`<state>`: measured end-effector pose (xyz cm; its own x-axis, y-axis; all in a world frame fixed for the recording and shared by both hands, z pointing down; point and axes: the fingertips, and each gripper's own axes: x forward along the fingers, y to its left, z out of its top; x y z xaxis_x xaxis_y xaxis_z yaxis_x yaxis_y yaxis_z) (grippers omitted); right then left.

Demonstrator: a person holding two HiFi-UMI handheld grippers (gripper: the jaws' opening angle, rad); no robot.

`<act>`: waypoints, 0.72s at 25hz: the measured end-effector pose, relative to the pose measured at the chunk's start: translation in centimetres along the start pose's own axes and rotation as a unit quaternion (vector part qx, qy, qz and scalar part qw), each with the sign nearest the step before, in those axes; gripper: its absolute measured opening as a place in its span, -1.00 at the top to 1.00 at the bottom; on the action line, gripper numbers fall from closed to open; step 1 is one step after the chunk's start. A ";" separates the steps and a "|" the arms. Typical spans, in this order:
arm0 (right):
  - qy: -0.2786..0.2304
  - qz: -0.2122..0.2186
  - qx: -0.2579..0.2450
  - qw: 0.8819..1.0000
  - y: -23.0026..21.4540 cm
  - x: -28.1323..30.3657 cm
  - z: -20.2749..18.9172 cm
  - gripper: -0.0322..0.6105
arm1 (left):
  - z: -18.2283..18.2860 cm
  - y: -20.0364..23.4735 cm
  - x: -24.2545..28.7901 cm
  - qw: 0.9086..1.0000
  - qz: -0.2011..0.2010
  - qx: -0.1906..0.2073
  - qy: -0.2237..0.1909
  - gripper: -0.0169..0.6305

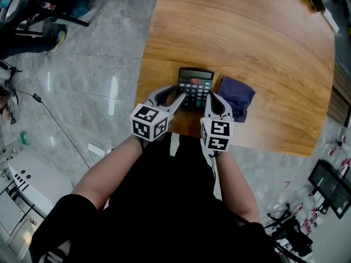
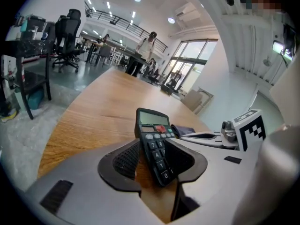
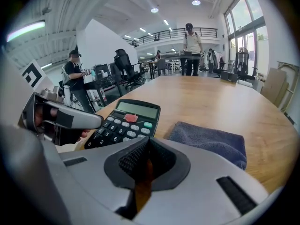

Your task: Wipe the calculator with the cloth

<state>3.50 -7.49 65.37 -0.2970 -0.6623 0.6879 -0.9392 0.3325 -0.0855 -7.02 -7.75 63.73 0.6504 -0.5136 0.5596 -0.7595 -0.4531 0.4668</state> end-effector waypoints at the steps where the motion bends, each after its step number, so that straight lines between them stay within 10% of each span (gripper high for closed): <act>1: 0.001 -0.002 0.005 1.000 -0.2 0.0 -0.1 0.85 | 0.0 -0.1 0.0 1.000 -0.006 -0.004 0.002 0.45; 18: -0.014 -0.051 0.016 0.998 -2.0 -1.7 0.5 0.85 | 0.3 -3.0 1.1 0.993 -0.093 -0.077 0.002 0.61</act>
<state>5.83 -7.39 64.03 -0.2037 -0.7104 0.6736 -0.9697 0.2414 -0.0385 -4.04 -7.23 62.73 0.7801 -0.4283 0.4560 -0.6191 -0.4237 0.6612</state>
